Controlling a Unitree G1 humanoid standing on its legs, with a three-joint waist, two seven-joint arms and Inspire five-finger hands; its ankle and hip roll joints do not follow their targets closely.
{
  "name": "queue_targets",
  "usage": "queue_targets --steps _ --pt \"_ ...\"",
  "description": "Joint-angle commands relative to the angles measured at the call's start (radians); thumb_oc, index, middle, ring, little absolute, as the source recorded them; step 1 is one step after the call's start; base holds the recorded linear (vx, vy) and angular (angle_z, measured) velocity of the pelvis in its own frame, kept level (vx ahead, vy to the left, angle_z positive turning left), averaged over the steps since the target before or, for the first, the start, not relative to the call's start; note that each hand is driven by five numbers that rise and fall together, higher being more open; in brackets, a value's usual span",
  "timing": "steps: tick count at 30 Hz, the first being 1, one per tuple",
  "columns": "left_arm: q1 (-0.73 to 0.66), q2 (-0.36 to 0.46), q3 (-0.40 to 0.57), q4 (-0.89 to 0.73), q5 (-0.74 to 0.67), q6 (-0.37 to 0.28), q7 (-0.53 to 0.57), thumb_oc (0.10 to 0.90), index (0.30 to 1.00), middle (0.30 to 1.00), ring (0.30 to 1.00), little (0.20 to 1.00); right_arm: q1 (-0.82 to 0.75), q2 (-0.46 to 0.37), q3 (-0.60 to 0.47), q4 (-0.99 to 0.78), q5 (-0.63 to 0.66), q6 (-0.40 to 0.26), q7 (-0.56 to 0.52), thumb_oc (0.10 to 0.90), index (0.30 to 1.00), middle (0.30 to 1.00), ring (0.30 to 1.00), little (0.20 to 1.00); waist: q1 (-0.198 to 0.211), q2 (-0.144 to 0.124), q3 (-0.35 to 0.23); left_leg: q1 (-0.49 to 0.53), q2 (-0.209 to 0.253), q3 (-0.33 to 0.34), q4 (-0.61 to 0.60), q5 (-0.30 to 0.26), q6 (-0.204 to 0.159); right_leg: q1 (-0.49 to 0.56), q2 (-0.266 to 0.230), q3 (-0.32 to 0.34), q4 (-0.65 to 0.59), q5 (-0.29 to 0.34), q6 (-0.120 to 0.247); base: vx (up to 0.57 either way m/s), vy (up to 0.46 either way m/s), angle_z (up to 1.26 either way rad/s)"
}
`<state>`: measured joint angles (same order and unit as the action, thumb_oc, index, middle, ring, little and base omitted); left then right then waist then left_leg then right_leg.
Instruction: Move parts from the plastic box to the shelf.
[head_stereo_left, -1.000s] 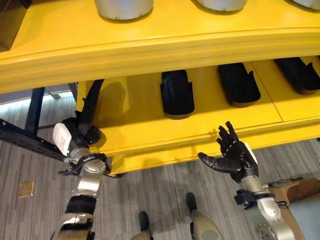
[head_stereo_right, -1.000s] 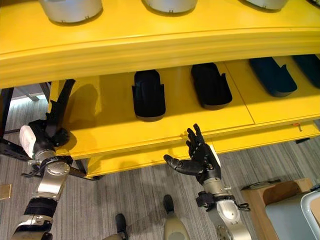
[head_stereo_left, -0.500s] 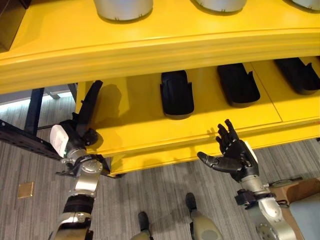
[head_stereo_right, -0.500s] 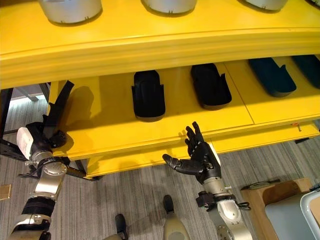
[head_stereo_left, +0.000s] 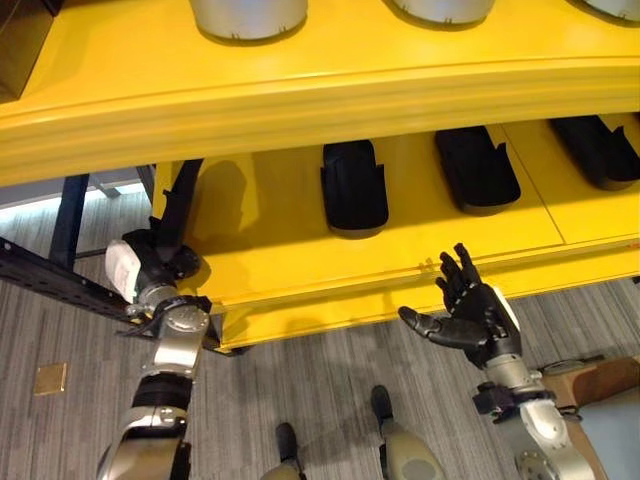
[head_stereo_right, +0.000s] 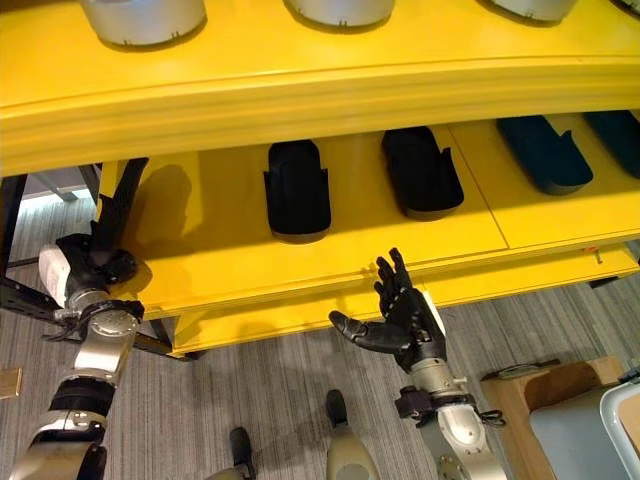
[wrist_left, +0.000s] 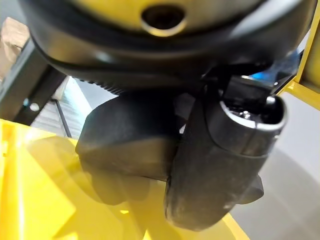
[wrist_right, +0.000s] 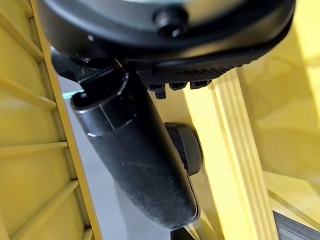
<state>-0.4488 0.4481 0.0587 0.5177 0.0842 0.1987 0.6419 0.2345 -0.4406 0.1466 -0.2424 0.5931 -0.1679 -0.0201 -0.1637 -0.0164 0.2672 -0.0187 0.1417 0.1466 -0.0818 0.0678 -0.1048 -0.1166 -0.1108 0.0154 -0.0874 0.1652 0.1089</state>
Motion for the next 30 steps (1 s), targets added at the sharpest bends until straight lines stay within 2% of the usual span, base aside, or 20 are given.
queue_targets --steps 1,2,15,30 --pt "-0.168 0.105 -0.029 0.036 0.009 -0.086 0.042 0.865 0.951 0.951 0.951 0.951 -0.022 -0.021 -0.063 -0.148 0.024 -0.1 0.006 0.9 1.0 1.0 1.0 1.0 -0.004 -0.033 -0.07 -0.002 0.047 0.032 0.032 -0.015 -0.011 0.069 -0.032 -0.012 0.009 -0.123 0.02 0.0 0.0 0.0" --pt "-0.174 0.106 -0.034 0.04 0.009 -0.087 0.039 0.9 1.0 1.0 1.0 1.0 -0.022 -0.021 -0.063 -0.147 0.024 -0.099 0.005 0.9 1.0 1.0 1.0 1.0 -0.005 -0.033 -0.07 -0.003 0.047 0.032 0.033 -0.015 -0.011 0.068 -0.032 -0.012 0.009 -0.123 0.02 0.0 0.0 0.0" --pt "-0.228 0.121 -0.058 0.024 0.0 -0.094 0.029 0.9 1.0 1.0 1.0 1.0 -0.015 -0.024 -0.071 -0.139 0.021 -0.098 0.007 0.9 1.0 1.0 1.0 1.0 -0.006 -0.026 -0.074 -0.004 0.045 0.023 0.032 -0.017 -0.012 0.074 -0.035 -0.019 0.01 -0.127 0.018 0.0 0.0 0.0" --pt "-0.215 0.097 -0.052 -0.105 -0.034 -0.135 0.036 0.9 1.0 1.0 1.0 1.0 -0.023 -0.023 -0.071 -0.13 0.013 -0.095 -0.009 0.9 1.0 1.0 1.0 1.0 -0.004 -0.013 -0.086 0.01 0.04 0.02 0.029 -0.022 -0.01 0.089 -0.038 -0.023 0.01 -0.135 0.017 0.0 -0.001 0.01"
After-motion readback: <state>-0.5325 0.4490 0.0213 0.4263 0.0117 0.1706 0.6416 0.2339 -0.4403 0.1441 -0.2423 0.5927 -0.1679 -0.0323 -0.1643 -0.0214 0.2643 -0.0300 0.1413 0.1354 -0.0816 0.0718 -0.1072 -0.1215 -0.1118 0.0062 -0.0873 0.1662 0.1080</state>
